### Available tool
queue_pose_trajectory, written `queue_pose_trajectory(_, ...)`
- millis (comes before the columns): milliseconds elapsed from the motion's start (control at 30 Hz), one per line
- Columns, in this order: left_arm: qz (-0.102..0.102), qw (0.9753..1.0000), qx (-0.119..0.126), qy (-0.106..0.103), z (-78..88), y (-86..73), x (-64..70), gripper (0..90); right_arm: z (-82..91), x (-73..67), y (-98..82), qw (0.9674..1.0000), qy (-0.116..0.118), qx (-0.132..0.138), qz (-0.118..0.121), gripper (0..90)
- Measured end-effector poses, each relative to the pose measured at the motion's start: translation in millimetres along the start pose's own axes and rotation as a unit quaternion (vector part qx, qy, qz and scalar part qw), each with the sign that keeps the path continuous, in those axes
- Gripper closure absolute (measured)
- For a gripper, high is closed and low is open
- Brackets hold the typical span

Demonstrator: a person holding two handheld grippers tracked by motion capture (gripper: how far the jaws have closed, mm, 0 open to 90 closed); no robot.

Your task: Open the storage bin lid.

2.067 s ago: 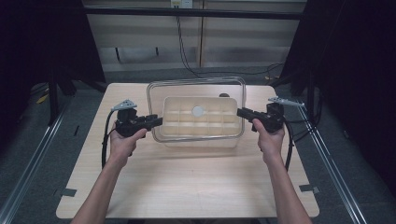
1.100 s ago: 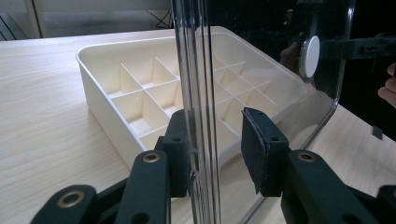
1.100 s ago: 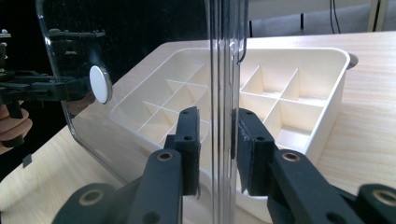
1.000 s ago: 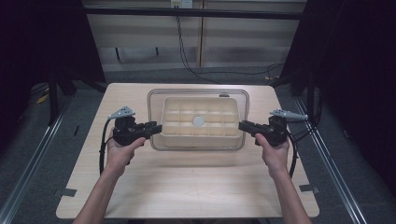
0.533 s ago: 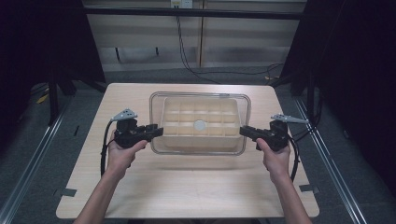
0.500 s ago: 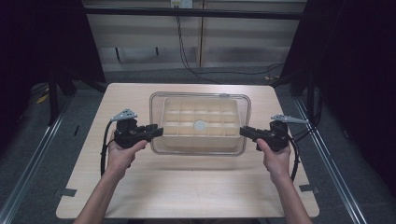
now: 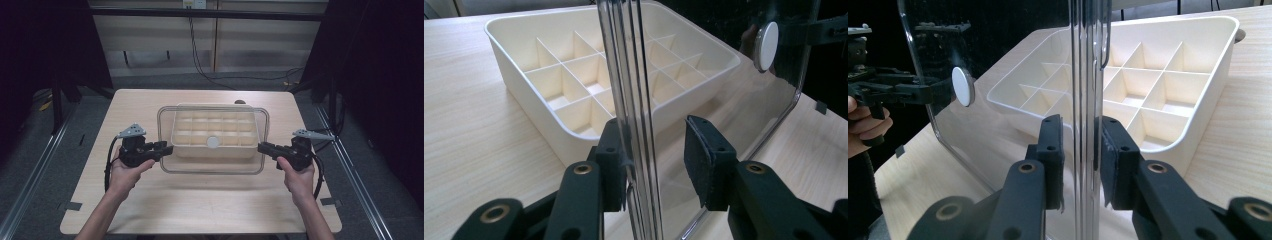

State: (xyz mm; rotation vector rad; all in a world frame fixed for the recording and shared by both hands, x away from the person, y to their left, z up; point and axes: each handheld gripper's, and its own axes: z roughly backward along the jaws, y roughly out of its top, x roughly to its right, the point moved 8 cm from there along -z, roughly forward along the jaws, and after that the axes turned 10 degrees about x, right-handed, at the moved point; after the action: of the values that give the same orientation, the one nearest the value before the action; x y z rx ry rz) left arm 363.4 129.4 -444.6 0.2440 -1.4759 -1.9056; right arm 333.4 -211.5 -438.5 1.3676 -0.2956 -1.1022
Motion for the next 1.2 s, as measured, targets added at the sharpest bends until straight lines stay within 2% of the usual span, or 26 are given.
queue_pose_trajectory(167,0.002,1.0000,0.000,0.004,3.1,-2.8,2.4,62.7,2.4,-2.6,-6.0,1.0000,0.002,-0.001,-0.005,73.7)
queue_pose_trajectory(233,-0.001,1.0000,-0.005,0.003,4.8,-2.6,2.9,62.8,3.2,-3.8,-8.7,0.9999,0.002,-0.008,-0.008,73.6)
queue_pose_trajectory(267,0.005,1.0000,0.001,-0.002,6.8,-0.7,4.5,63.1,4.1,-4.4,-9.1,0.9999,0.004,-0.009,-0.008,73.7)
queue_pose_trajectory(433,-0.005,1.0000,-0.006,-0.003,10.1,-1.5,9.4,63.5,8.5,-7.2,-9.4,0.9999,0.004,-0.006,-0.009,73.5)
queue_pose_trajectory(567,-0.003,1.0000,-0.006,-0.005,11.1,-4.7,12.3,63.5,12.3,-8.7,-13.0,0.9999,0.002,-0.006,-0.012,73.5)
queue_pose_trajectory(800,-0.006,0.9997,-0.023,-0.011,16.2,-18.6,16.6,63.6,18.1,-13.8,-17.2,0.9999,0.003,-0.008,-0.011,73.5)
queue_pose_trajectory(1033,-0.002,0.9995,-0.028,-0.010,22.4,-26.3,18.9,63.6,20.6,-19.6,-24.0,0.9998,0.007,-0.010,-0.014,73.7)
queue_pose_trajectory(1200,0.001,0.9992,-0.037,-0.011,24.8,-35.4,23.5,63.5,24.0,-21.4,-34.3,0.9996,0.003,-0.022,-0.015,73.6)
